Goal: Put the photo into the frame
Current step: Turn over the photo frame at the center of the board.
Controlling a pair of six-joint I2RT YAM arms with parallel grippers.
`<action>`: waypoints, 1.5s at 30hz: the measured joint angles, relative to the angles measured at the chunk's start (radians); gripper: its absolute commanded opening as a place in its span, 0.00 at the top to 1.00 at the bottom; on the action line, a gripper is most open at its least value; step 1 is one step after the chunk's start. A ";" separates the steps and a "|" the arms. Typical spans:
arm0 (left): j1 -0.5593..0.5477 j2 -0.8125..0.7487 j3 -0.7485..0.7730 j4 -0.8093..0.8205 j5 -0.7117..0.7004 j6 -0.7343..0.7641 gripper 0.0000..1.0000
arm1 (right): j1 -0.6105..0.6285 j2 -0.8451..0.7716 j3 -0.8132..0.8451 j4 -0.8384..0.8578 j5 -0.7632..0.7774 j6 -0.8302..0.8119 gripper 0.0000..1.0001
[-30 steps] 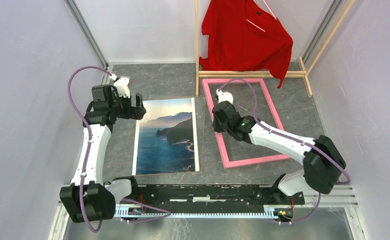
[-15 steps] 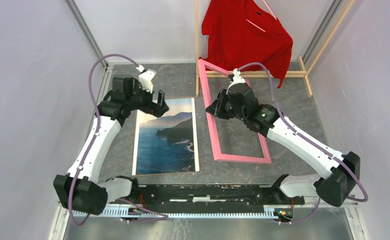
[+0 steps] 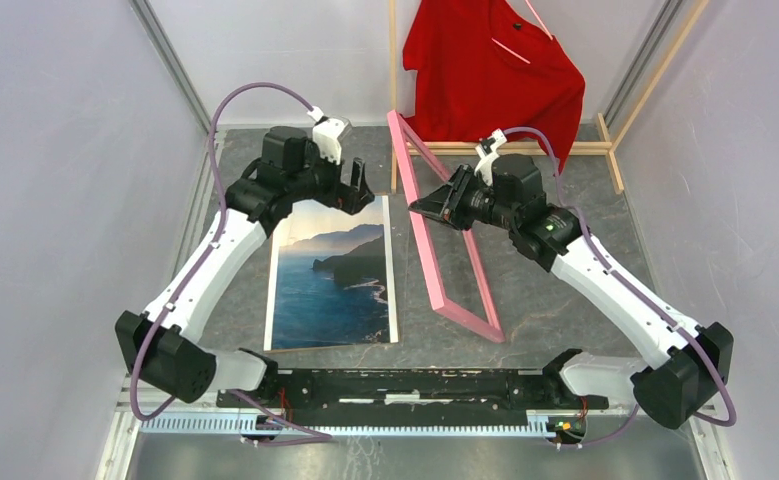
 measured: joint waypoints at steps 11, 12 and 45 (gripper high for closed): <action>-0.075 0.066 0.106 0.001 -0.108 -0.089 0.00 | -0.039 -0.014 -0.052 0.161 -0.129 0.149 0.90; -0.089 0.073 0.114 0.000 -0.115 -0.093 0.00 | -0.047 -0.019 -0.063 0.175 -0.137 0.153 0.83; -0.308 0.423 0.477 0.007 -0.254 -0.093 0.00 | -0.252 0.104 0.362 -0.407 -0.151 -0.526 0.24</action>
